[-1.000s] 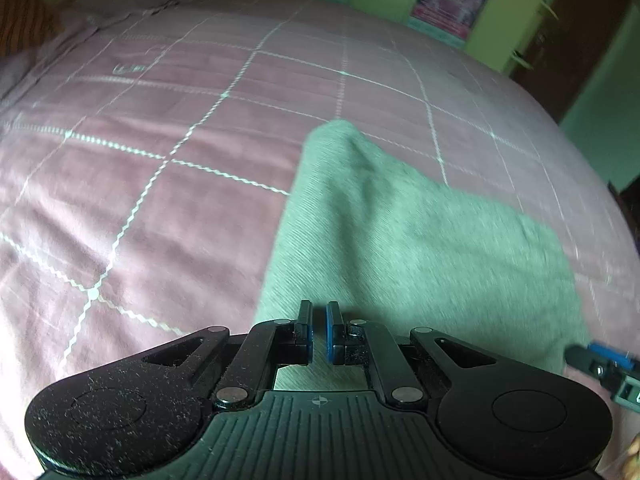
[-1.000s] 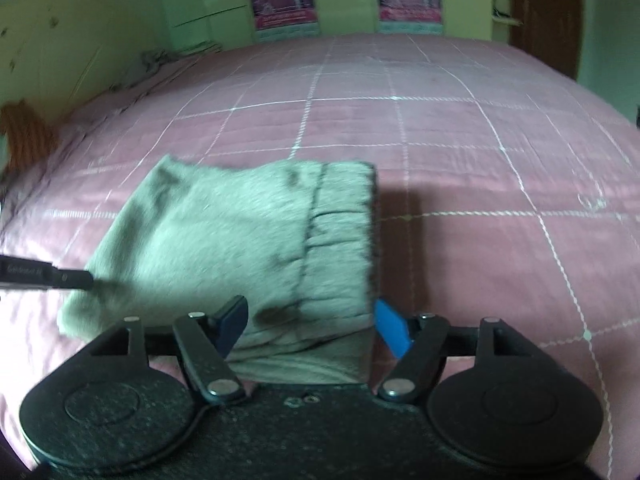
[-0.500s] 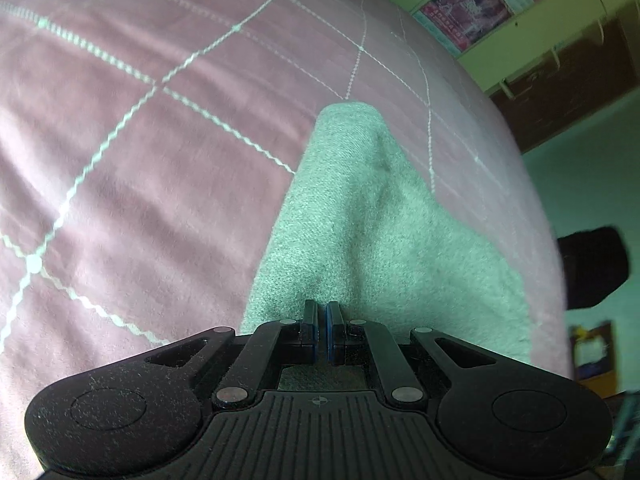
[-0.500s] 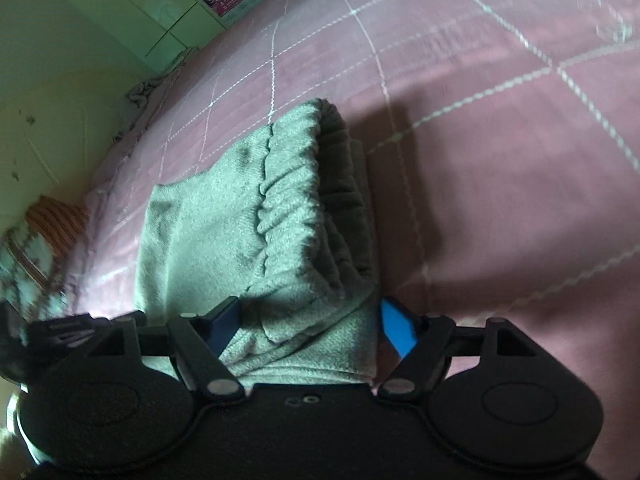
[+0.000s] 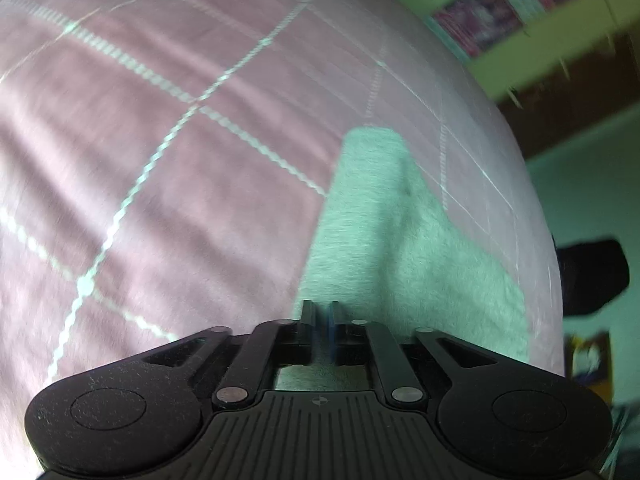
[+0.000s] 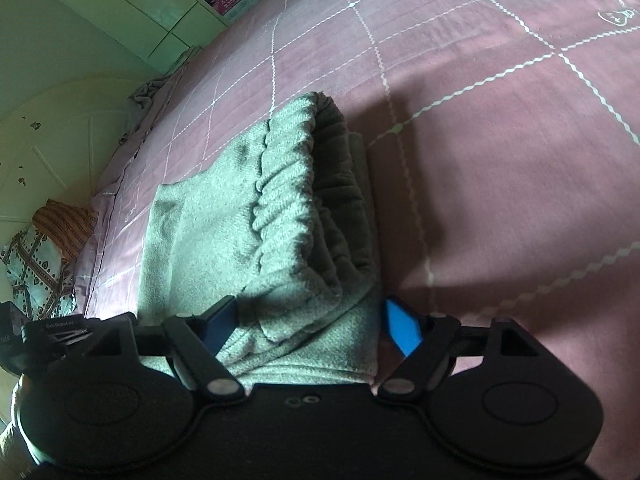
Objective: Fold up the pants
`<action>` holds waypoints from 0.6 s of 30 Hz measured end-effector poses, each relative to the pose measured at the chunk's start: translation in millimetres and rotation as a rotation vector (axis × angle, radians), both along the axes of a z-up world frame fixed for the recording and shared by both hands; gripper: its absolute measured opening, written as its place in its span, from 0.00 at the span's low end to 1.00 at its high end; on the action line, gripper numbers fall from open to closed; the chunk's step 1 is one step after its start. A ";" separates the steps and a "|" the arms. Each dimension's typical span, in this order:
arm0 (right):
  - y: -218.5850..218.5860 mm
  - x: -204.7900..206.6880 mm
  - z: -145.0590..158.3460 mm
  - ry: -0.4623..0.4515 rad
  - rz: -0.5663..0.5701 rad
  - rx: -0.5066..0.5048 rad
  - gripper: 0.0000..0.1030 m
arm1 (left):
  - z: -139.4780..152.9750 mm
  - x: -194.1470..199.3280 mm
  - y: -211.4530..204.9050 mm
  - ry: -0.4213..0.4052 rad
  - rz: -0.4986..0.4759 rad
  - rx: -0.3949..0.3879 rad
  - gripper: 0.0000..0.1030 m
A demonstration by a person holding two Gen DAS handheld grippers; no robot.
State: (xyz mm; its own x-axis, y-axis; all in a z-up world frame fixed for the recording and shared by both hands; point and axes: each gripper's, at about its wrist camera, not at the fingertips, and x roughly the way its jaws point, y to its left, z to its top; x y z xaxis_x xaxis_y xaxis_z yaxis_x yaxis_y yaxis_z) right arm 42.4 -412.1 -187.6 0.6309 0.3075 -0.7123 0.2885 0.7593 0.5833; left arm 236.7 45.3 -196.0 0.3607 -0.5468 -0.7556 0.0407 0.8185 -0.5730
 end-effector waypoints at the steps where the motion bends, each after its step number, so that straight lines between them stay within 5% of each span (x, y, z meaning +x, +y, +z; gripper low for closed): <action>1: 0.0 0.6 -0.6 0.000 -0.002 0.000 0.77 | -1.9 0.1 0.2 0.017 0.017 0.025 0.96; 5: 1.5 1.6 -0.7 0.001 -0.005 -0.005 0.77 | -3.6 -4.9 -4.7 -0.097 0.054 0.055 1.00; 12: 0.7 -0.2 -0.8 -0.006 -0.007 0.000 0.77 | -31.6 17.4 -27.5 -0.010 -0.055 -0.028 1.00; 14: -1.7 -1.0 -2.2 -0.007 -0.004 0.019 0.75 | -36.8 20.5 -31.5 -0.004 -0.077 -0.029 0.88; 16: -5.7 -1.2 -3.4 -0.011 0.005 0.038 0.73 | -44.3 23.7 -41.0 0.022 -0.134 -0.039 0.47; 18: -10.1 -1.7 -4.9 -0.016 0.015 0.061 0.72 | -51.2 26.4 -47.5 0.022 -0.147 -0.037 0.47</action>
State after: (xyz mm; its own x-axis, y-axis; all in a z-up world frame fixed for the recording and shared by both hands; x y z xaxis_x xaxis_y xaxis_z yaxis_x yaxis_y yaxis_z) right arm 40.7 -422.2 -192.5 0.6372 0.3596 -0.6816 0.2671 0.7266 0.6330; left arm 263.2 -2.2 -247.2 0.2581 -0.6202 -0.7407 0.1456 0.7829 -0.6048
